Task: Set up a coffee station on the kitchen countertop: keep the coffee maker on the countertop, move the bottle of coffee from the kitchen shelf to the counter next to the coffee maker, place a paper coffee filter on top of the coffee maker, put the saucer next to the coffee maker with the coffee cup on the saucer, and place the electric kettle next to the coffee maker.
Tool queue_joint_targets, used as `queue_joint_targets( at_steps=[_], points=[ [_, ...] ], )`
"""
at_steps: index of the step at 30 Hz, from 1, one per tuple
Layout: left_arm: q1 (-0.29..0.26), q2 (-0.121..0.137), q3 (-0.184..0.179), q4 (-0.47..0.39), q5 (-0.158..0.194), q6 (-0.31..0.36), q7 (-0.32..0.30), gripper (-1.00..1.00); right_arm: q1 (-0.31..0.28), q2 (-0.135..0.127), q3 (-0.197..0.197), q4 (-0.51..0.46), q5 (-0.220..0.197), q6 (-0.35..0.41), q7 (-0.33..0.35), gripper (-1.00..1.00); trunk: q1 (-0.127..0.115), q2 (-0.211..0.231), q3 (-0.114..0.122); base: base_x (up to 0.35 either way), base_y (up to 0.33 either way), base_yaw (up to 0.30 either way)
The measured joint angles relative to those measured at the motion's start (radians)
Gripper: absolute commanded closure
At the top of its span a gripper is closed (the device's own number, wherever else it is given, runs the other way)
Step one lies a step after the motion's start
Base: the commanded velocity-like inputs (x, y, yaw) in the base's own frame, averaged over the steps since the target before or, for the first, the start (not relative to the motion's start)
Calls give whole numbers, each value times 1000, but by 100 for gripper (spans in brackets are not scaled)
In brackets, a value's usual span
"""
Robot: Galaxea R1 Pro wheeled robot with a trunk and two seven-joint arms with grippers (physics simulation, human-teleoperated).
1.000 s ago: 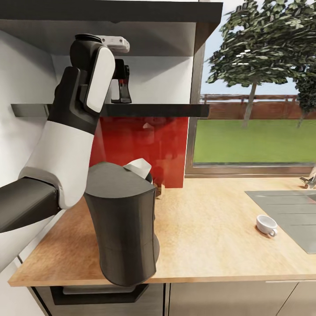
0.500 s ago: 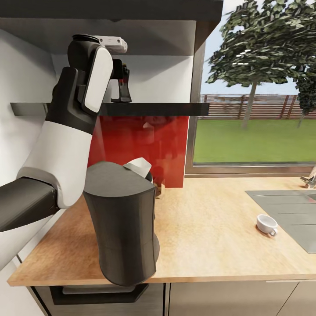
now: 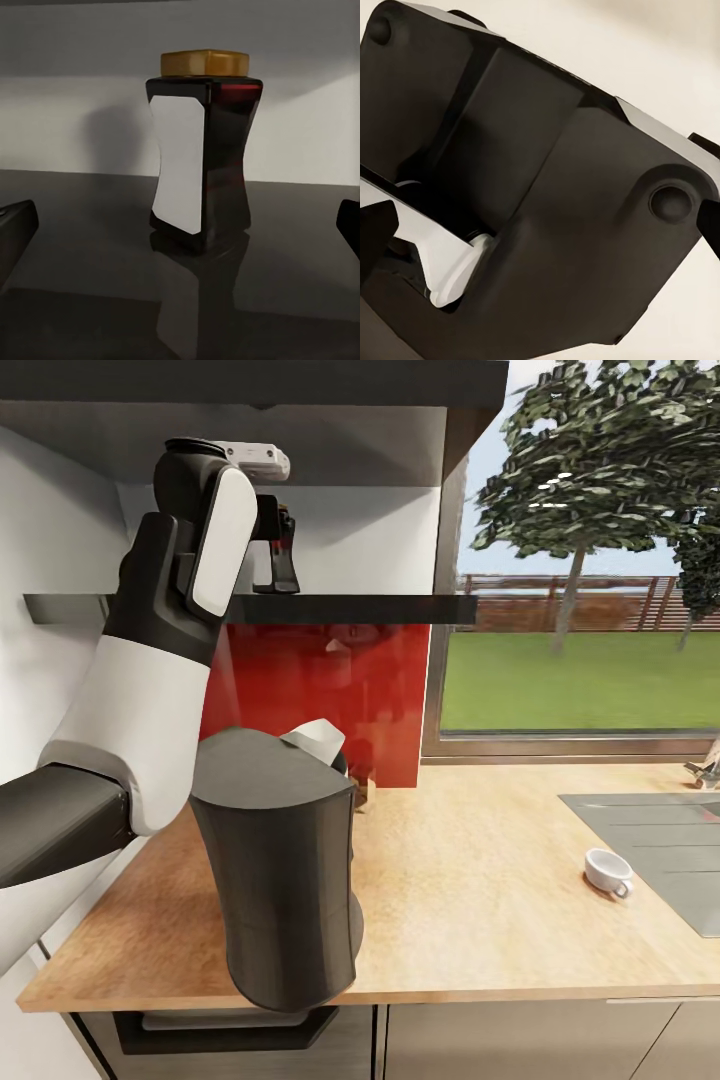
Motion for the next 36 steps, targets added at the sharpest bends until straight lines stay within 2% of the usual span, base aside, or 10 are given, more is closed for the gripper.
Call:
queue_joint_targets(
  at_steps=[18,36],
  points=[
    [0,0,0,0,0,0,-1,-100,0,0,0,0,0,0,0,-100,0,0,0,0,-71,0],
    [0,0,0,0,0,0,0,-100,0,0,0,0,0,-1,0,-100,0,0,0,14,-8,0]
  ],
)
